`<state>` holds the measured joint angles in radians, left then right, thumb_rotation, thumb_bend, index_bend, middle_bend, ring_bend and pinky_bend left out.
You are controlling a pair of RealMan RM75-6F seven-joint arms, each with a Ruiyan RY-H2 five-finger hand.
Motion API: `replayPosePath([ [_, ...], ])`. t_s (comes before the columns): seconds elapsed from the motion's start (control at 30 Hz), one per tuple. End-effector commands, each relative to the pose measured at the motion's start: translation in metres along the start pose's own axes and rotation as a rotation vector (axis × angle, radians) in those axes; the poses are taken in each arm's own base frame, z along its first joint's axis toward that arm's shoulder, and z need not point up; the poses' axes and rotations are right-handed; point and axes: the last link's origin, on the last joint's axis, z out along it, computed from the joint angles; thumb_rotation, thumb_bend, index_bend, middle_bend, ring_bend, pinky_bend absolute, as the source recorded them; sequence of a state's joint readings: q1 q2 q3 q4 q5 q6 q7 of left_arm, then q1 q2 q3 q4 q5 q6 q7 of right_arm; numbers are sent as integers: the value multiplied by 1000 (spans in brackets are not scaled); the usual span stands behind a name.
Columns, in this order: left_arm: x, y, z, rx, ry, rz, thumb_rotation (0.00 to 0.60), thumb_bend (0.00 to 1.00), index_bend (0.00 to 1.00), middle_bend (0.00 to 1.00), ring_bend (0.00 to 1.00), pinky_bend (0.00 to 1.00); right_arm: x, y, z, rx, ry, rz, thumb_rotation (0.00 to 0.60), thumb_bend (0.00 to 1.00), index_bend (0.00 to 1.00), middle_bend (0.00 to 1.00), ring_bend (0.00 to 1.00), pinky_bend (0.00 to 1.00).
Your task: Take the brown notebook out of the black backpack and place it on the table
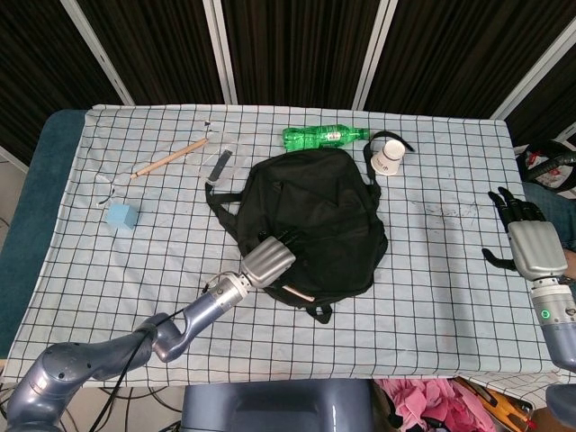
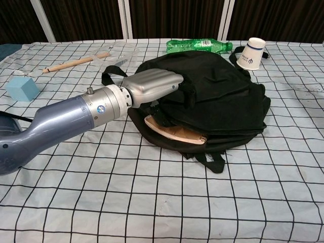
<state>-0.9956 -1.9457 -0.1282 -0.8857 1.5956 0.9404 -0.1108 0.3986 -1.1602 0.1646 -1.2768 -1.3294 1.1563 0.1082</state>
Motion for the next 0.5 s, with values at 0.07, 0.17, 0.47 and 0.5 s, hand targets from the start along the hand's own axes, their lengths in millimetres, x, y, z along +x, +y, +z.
replayPosePath([
  [0.07,-1,-2,4,12,-5,3,600,322,411,416,102,97,-4,1,0,-3,-6,5,600,199,0,0,109,123],
  [0.17,-1,-2,7,12,0,3,600,335,420,436,109,98,-4,1,0,-4,-5,5,600,200,0,0,110,123],
  [0.47,-1,-2,12,9,11,12,600,415,495,530,160,100,-3,4,-2,-9,-1,8,600,200,0,0,109,123],
  [0.5,-1,-3,12,10,13,14,600,415,509,543,170,105,-3,4,-3,-10,-2,8,600,200,0,0,109,123],
])
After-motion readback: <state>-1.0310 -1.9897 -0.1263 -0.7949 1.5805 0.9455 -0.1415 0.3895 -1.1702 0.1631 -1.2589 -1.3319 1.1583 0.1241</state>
